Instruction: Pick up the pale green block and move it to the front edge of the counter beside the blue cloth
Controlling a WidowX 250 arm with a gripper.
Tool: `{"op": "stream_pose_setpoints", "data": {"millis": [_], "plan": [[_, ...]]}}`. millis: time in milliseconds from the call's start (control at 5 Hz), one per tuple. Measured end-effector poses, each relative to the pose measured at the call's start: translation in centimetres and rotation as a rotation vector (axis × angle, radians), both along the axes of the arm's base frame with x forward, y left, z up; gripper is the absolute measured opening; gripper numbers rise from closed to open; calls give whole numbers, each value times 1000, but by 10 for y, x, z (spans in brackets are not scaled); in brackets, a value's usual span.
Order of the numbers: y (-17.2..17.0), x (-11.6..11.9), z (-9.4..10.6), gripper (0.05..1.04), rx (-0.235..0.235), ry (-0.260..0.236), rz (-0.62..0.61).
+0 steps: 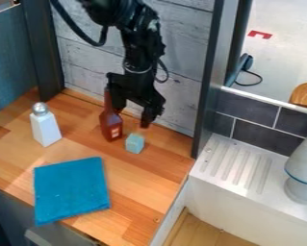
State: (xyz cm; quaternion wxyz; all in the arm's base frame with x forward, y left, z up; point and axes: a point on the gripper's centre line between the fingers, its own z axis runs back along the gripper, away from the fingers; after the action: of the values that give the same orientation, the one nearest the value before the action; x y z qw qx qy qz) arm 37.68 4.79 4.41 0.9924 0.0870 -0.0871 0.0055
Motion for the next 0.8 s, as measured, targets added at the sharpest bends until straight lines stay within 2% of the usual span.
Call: {"op": "stream_pose_setpoints", "data": {"millis": [200,400,800], "plan": [[6,-2,-10,1005,-19,19,14],[7,-5,-23,1005,-17,55,10],[12,-10,-32,1005,-6,84,18]]}}
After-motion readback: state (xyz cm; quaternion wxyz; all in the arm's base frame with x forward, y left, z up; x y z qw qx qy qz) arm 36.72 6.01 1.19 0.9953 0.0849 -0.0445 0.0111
